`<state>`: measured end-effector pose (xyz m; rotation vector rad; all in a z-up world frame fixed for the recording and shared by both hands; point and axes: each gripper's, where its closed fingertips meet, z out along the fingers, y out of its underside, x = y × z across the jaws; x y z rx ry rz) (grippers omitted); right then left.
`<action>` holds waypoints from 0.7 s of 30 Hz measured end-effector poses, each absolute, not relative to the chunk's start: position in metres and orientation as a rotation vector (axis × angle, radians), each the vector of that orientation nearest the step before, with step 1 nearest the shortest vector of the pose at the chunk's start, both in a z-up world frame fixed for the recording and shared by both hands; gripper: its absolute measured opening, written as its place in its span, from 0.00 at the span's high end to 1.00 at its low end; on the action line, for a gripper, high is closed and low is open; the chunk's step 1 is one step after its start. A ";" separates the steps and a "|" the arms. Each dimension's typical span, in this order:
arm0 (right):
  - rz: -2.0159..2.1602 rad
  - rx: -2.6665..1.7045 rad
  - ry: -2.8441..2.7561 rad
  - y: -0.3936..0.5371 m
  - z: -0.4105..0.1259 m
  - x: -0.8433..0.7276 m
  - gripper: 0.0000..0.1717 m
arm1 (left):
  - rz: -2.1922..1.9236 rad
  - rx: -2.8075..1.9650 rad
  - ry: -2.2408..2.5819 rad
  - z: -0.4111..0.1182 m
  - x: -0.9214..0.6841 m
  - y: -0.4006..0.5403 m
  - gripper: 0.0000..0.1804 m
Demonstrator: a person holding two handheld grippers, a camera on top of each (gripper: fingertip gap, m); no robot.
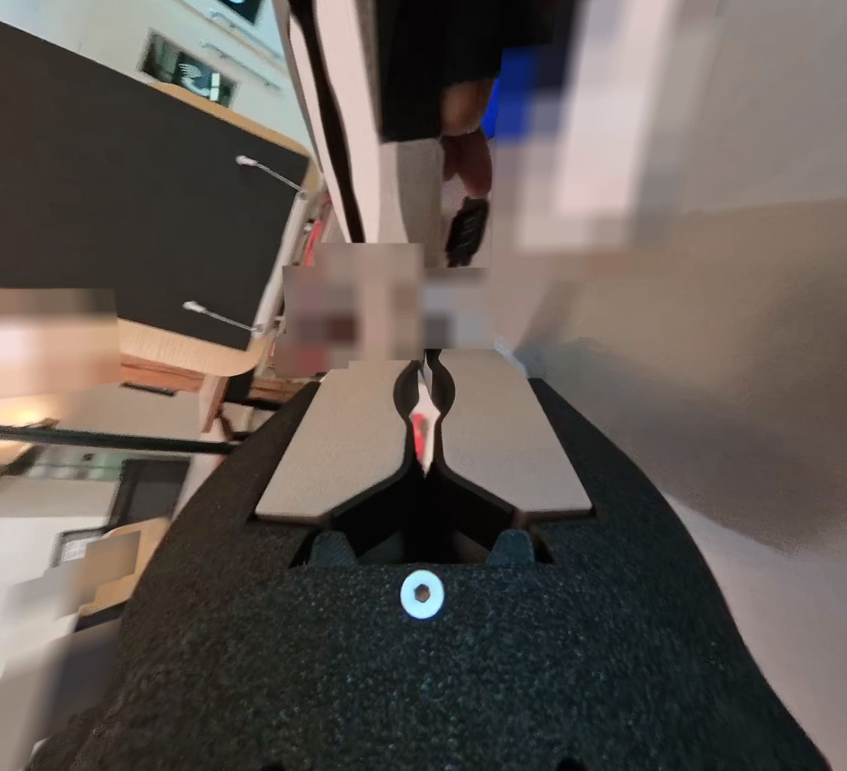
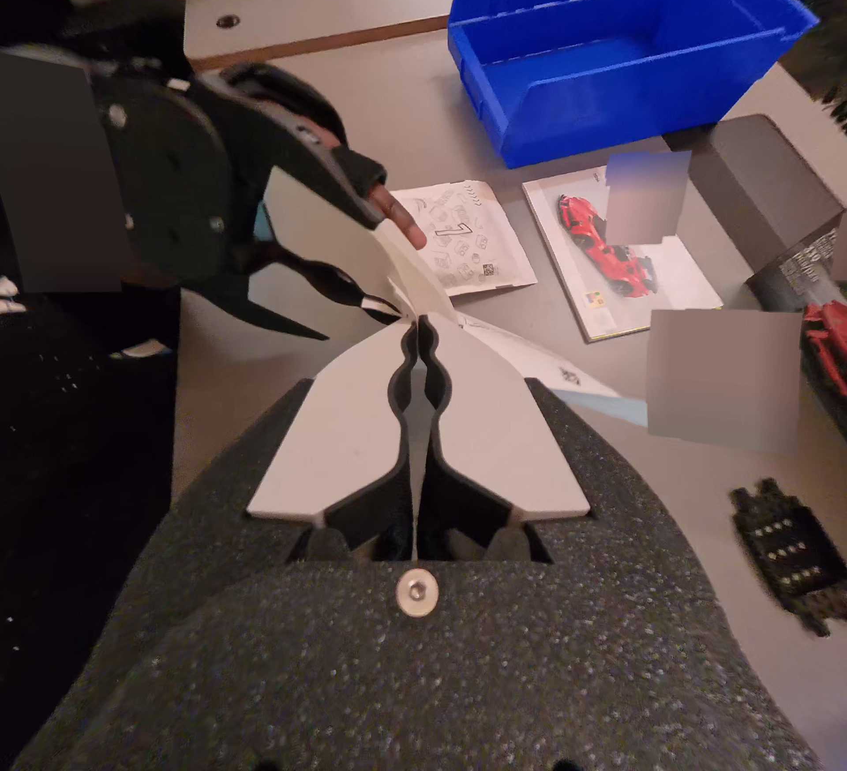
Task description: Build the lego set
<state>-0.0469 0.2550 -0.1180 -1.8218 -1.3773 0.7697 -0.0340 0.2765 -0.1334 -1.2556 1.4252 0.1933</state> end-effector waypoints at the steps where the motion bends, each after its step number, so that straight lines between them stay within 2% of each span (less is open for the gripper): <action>1: 0.737 -1.784 -1.399 0.253 -0.117 -0.045 1.00 | 0.156 -1.269 1.432 -0.133 -0.032 0.274 1.00; 5: 0.479 -1.576 -1.508 0.253 -0.110 -0.040 0.94 | 0.166 -1.258 1.492 -0.130 -0.027 0.270 1.00; 8: 0.506 -1.540 -1.563 0.245 -0.106 -0.041 0.85 | 0.178 -1.251 1.516 -0.132 -0.024 0.267 1.00; 15: 0.503 -1.525 -1.616 0.243 -0.113 -0.037 0.99 | 0.184 -1.241 1.546 -0.134 -0.022 0.264 1.00; 17: 0.484 -1.499 -1.639 0.241 -0.111 -0.037 0.90 | 0.182 -1.231 1.569 -0.135 -0.019 0.262 1.00; 21: 0.468 -1.497 -1.680 0.239 -0.110 -0.037 0.97 | 0.200 -1.227 1.570 -0.134 -0.018 0.263 1.00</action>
